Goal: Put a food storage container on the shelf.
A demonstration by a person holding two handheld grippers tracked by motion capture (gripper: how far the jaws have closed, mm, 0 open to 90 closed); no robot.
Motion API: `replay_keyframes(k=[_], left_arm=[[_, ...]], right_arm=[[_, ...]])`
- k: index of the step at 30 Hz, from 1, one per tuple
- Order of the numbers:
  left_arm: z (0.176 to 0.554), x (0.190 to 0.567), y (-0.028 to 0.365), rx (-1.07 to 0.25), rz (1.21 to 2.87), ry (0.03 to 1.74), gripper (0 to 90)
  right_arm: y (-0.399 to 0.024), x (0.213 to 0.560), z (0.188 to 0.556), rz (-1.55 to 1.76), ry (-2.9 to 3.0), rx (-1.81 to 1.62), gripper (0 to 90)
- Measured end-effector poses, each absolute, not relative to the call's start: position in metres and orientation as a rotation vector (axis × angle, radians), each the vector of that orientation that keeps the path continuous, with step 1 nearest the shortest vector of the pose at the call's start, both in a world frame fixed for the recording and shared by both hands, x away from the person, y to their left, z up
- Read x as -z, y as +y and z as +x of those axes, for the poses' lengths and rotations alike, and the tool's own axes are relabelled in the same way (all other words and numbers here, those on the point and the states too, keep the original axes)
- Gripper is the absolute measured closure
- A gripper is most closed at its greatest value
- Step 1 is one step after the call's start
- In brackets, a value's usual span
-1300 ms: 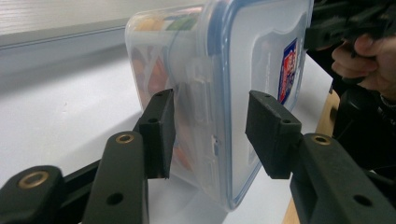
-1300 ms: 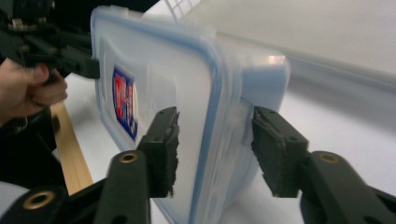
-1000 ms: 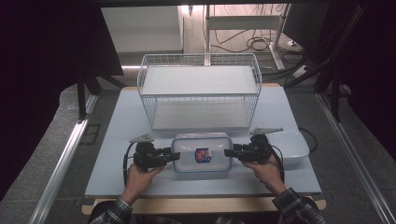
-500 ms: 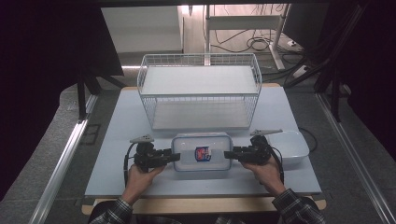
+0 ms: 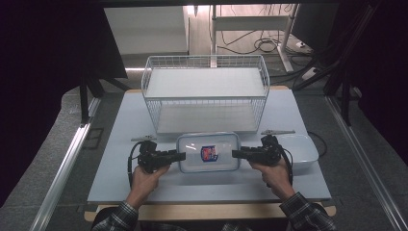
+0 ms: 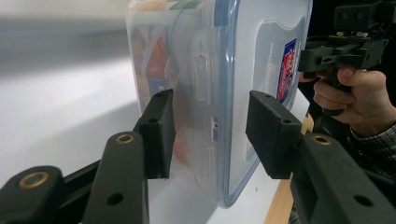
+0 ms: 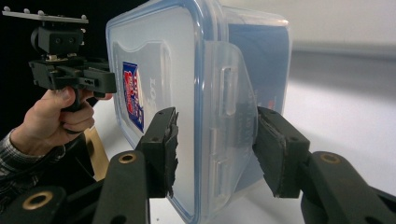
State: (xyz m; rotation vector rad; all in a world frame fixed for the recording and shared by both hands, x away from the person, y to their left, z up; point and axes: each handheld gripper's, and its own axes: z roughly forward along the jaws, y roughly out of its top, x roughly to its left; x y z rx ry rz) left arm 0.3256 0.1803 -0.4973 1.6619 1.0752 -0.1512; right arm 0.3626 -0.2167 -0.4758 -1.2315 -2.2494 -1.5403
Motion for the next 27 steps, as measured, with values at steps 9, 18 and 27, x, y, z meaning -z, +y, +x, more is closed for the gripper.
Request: replay_keyframes(k=[9, 18, 27], left_arm=[[0.342, 0.458, 0.18, 0.101, 1.675, 1.042, 52.9], [0.358, 0.414, 0.183, 0.054, 1.665, 1.012, 52.7], [0.381, 0.369, 0.192, 0.024, 1.649, 1.002, 52.5]], right_arm=[[-0.217, 0.446, 0.376, -1.209, -2.247, 1.589, 51.6], [-0.214, 0.401, 0.392, -1.175, -2.28, 1.652, 51.5], [-0.206, 0.359, 0.414, -1.156, -2.28, 1.705, 51.5]])
